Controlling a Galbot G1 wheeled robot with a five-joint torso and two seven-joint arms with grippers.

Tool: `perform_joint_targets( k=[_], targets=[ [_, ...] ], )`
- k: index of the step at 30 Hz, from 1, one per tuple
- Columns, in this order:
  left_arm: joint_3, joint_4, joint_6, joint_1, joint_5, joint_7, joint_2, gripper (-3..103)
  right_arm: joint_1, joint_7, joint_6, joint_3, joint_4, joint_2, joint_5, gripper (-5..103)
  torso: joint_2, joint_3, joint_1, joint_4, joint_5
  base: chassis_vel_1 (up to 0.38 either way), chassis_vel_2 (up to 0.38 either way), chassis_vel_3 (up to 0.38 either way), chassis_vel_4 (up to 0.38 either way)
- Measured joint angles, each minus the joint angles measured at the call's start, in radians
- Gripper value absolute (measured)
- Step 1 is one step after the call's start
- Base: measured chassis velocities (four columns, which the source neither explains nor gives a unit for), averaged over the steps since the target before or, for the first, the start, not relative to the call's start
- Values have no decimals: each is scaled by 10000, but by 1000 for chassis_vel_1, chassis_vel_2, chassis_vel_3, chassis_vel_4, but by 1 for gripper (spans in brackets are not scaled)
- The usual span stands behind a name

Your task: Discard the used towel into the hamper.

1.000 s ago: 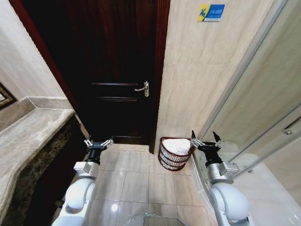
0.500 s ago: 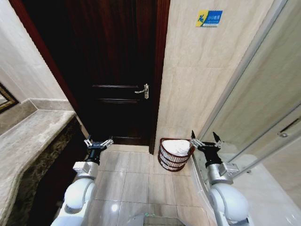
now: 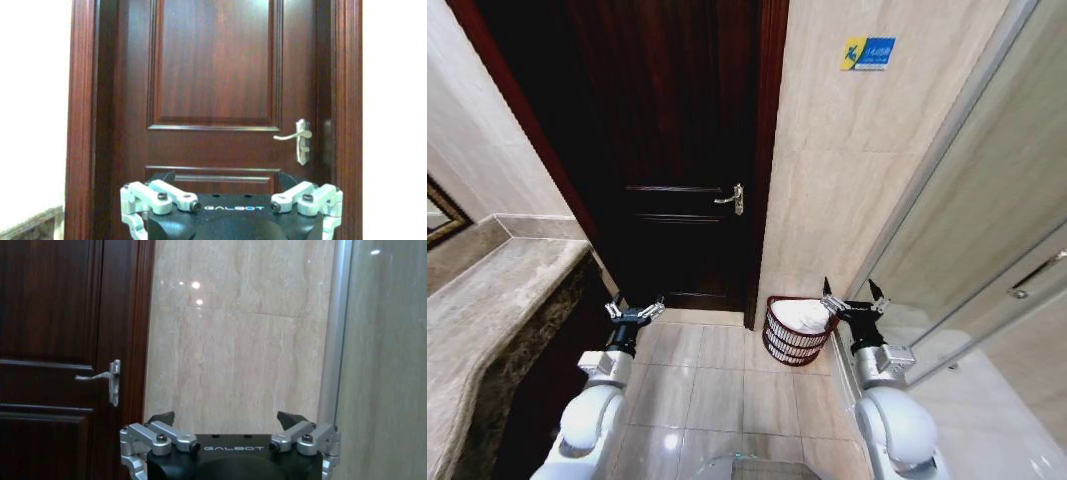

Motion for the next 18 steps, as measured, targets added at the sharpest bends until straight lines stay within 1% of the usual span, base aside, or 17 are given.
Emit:
perform_joint_targets(
  k=[1,4,5,9,10,13,14,18],
  targets=[
    [0,0,0,0,0,0,0,100,0,0,0,0,0,0,0,100,0,0,0,0,0,0,0,0,0],
    [-40,36,-16,46,-95,4,-54,100,-20,-3,0,39,16,-35,58,100,227,121,103,0,0,0,0,0,0],
    [-40,36,-16,46,-95,4,-54,100,-20,-3,0,39,16,-35,58,100,227,121,103,0,0,0,0,0,0],
    [145,34,58,-110,105,17,-325,100,5,-2,-29,26,-12,-176,156,100,539,295,245,0,0,0,0,0,0],
    [145,34,58,-110,105,17,-325,100,5,-2,-29,26,-12,-176,156,100,539,295,245,0,0,0,0,0,0],
    [171,28,148,-238,256,58,-390,100,-17,6,-72,14,-25,-327,227,100,769,420,351,-1,2,0,0,0,0],
    [171,28,148,-238,256,58,-390,100,-17,6,-72,14,-25,-327,227,100,769,420,351,-1,2,0,0,0,0],
    [200,26,302,-301,596,40,-601,100,-63,137,-78,91,-21,-557,690,100,1084,587,495,-1,1,0,0,0,0]
  ],
)
